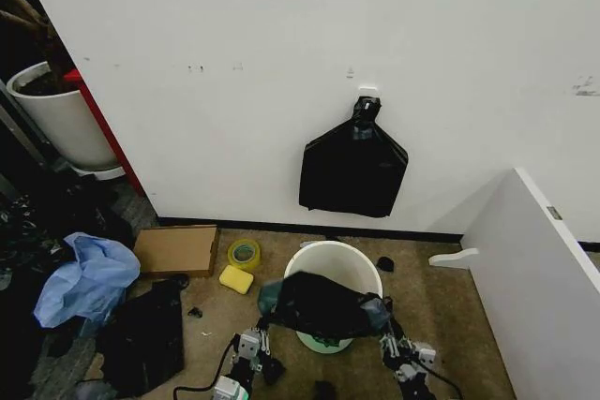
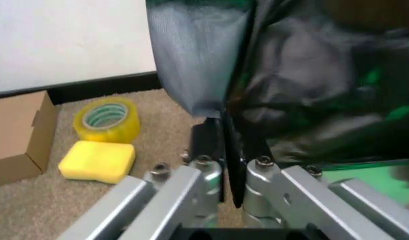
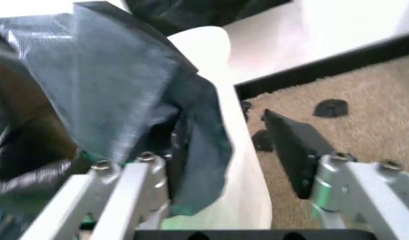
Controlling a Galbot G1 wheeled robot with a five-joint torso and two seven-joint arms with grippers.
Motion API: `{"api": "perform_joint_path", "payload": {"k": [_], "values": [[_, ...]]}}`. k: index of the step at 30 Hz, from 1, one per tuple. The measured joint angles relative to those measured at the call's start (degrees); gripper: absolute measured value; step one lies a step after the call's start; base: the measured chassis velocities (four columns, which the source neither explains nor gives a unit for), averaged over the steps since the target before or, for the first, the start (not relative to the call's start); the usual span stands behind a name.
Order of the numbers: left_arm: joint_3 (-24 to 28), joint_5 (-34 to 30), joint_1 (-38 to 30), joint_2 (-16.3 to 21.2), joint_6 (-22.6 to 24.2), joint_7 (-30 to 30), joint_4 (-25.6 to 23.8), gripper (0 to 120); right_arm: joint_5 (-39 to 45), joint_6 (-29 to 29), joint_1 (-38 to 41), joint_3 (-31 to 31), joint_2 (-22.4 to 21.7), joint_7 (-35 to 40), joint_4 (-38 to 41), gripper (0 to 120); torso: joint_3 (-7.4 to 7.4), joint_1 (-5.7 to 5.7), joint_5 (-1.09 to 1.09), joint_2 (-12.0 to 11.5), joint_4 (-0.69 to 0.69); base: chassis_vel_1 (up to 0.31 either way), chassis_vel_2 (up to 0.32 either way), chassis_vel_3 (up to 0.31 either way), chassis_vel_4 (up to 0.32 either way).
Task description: Place the garbage bag over the trash bin.
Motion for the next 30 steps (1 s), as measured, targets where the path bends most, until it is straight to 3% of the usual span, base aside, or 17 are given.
{"api": "perform_joint_path", "payload": {"k": [4,5,7,9,15,19,20,22,25,28,30], "values": [[0.01,-0.02,1.83,2.41,1.33,-1.67,-3.51,19,-4.2,1.42,-1.58,0.62,-1.31,-0.89,-0.13,58,0.0,0.0,-0.01,0.0,0.0,0.0,0.0,0.0,0.0],[0.01,0.08,2.38,3.74,1.68,-2.49,-4.68,24,-5.37,2.12,-2.0,1.2,-1.81,-1.89,-0.42,67,0.0,0.0,0.0,0.0,0.0,0.0,0.0,0.0,0.0],[-0.03,0.3,3.33,7.03,2.09,-3.68,-6.5,32,-6.39,3.41,-2.81,3.26,-2.68,-6.85,-1.04,75,0.0,0.0,0.01,0.0,0.0,0.0,0.0,0.0,0.0],[-0.04,0.34,3.57,7.9,2.2,-3.92,-6.96,36,-6.57,3.65,-3.05,4.13,-2.92,-9.04,-1.29,78,0.0,0.0,0.01,0.0,0.0,0.0,0.0,0.0,0.0],[-0.38,1.53,5.75,13.13,2.21,-4.42,-9.83,61,-10.61,6.53,-5.13,15.6,-4.59,-29.6,-4.02,99,0.0,0.0,0.01,0.0,0.0,0.0,0.0,0.0,0.0],[-0.54,2.43,6.4,13.65,1.38,-4.61,-10.28,71,-10.29,7.88,-5.13,19.63,-4.72,-37.97,-4.98,100,0.0,0.0,0.0,0.0,0.0,0.0,0.0,0.0,0.0],[-0.63,3.3,6.8,13.74,0.42,-4.64,-10.69,78,-7.7,8.41,-4.79,21.7,-4.73,-44.18,-5.12,100,0.0,0.0,0.0,0.0,0.0,0.0,0.0,0.0,0.0],[-0.78,4.59,7.16,13.41,-1.6,-4.53,-11.51,86,-2.89,8.39,-3.91,22.47,-4.63,-48.23,-3.67,100,0.0,0.0,0.0,0.0,-0.01,0.0,0.0,0.0,0.0],[-0.93,5.28,7.3,12.64,-3.6,-4.26,-12.45,94,-0.02,7.11,-2.49,21.24,-4.54,-44.18,-0.6,100,0.01,0.0,0.0,0.0,-0.01,0.0,0.0,0.0,0.0],[-1.33,5.13,7.41,11.68,-5.55,-4.21,-14.15,100,-0.26,1.41,0.97,17.53,-4.65,-25.7,5.51,100,0.01,0.0,0.02,0.0,0.0,0.0,0.0,0.0,0.0],[-1.53,4.1,7.43,10.93,-6.08,-4.3,-15.66,100,-1.32,-7.06,4.19,15.49,-5.64,-15.43,8.95,100,0.01,0.0,-0.01,0.0,0.02,0.0,0.0,0.0,0.0]]}}
